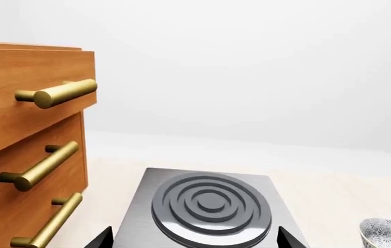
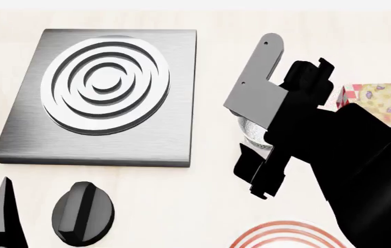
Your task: Pick the akita bowl on the ramekin and place it on the plate.
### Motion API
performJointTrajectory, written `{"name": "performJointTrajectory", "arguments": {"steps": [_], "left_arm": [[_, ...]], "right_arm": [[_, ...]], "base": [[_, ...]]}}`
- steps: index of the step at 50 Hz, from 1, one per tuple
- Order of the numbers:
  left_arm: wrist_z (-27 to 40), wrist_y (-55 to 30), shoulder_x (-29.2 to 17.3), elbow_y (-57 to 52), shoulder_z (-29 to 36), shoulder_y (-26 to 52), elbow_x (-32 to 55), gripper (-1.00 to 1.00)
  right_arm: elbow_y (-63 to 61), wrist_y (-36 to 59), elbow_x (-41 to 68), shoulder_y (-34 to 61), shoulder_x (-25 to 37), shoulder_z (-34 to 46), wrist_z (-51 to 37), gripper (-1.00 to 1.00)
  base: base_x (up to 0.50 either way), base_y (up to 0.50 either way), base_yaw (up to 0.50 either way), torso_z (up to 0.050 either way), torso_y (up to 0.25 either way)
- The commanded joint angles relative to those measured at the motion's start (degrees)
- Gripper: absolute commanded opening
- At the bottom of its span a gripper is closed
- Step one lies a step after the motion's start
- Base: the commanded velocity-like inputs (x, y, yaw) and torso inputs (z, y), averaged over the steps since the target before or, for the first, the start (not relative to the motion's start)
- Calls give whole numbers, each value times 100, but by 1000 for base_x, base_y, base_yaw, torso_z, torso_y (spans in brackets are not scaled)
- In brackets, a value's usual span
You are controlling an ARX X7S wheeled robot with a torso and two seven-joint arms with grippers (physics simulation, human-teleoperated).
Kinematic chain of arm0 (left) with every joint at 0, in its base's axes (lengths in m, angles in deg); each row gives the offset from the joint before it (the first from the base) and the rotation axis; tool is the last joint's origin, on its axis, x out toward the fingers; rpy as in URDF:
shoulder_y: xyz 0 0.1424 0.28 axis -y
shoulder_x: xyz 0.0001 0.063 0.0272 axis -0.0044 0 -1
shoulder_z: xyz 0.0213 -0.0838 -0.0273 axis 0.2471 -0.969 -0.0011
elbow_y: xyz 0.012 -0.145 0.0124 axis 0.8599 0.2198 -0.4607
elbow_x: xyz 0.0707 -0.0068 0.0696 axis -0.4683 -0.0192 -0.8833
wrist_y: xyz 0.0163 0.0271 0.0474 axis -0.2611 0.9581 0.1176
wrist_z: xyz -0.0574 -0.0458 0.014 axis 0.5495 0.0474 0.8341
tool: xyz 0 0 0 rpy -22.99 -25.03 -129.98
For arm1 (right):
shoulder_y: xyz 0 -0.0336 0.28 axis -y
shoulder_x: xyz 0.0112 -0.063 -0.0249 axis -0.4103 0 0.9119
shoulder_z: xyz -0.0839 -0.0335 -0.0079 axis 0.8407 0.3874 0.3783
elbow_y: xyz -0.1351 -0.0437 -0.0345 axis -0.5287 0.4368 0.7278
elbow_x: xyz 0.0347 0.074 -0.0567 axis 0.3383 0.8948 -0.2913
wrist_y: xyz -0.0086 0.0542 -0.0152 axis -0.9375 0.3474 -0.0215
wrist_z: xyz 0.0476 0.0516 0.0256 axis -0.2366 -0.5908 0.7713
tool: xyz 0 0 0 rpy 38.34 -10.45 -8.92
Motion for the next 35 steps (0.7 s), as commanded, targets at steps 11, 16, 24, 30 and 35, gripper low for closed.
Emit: {"name": "performJointTrajectory", "arguments": {"steps": [11,16,24,30,35], "left_arm": [[132,30,-103,6,22,18,111,100],[172,33,-117,5,-3,24,168,100],[219,46,-150,18,1,39,210,100],[253,63,-179,18,-6,41,240,100],[287,74,-202,17,13,46,231,100]], "right_arm": [[624,-460,-7,-521,-259,-10,-238,100],[750,-558,-24,-589,-274,-44,-309,100],[1113,-780,-82,-665,-372,-94,-412,100],[1259,-856,-129,-688,-425,-89,-462,100],[1332,-903,-135,-712,-468,-105,-498,100]], "base": [[0,0,0,0,0],[0,0,0,0,0],[0,0,0,0,0],[0,0,0,0,0],[0,0,0,0,0]]}}
